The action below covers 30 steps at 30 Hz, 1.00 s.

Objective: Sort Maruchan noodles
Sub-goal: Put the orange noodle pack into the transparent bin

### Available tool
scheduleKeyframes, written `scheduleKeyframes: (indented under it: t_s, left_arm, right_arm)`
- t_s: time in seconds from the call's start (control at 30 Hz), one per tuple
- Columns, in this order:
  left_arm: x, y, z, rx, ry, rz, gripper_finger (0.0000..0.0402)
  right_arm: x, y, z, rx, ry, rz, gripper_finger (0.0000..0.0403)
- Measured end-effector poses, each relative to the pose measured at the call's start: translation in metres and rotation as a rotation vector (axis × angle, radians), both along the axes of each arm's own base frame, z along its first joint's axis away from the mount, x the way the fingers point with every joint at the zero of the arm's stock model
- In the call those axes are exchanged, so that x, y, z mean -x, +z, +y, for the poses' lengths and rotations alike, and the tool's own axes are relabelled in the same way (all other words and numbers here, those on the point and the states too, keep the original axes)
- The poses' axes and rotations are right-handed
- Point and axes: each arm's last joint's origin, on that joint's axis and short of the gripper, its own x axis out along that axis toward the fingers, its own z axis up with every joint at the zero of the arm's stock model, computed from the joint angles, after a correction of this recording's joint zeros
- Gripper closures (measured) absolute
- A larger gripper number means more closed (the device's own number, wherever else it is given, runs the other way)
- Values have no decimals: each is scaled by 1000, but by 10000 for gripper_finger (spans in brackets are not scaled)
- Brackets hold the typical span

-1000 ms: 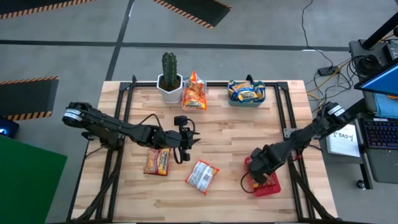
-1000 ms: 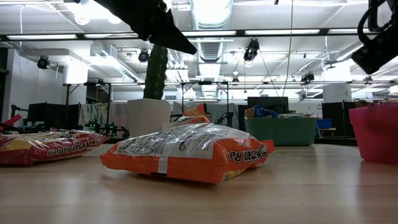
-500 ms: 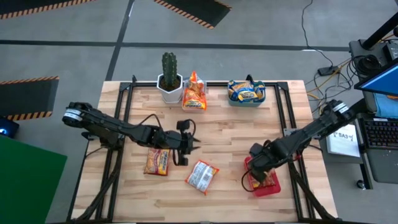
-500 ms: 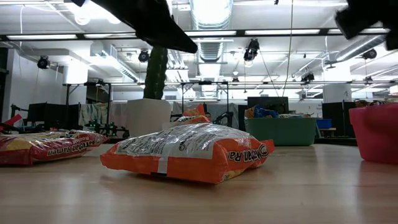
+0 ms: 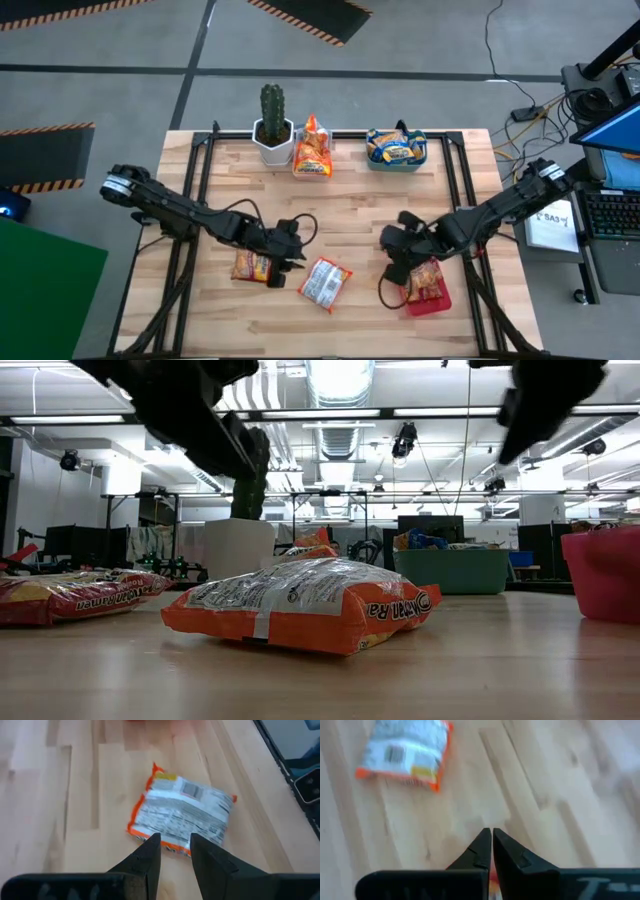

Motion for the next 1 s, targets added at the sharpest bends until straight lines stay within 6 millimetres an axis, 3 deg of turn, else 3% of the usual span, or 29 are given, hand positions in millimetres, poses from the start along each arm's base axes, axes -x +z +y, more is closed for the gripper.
scheduleKeyframes:
  t_s: [0.3,0.6,1.0]
  left_arm:
    - [4,-25,-17,116,39,13,314]
    - [-26,-61,-27,200,-22,-125,314]
    - [-48,-114,5,389,-159,-119,316]
  right_arm:
    - [-35,-16,-12,123,192,-344,394]
    - [-59,-8,-10,289,339,-639,394]
    - [-68,6,-22,327,295,-740,394]
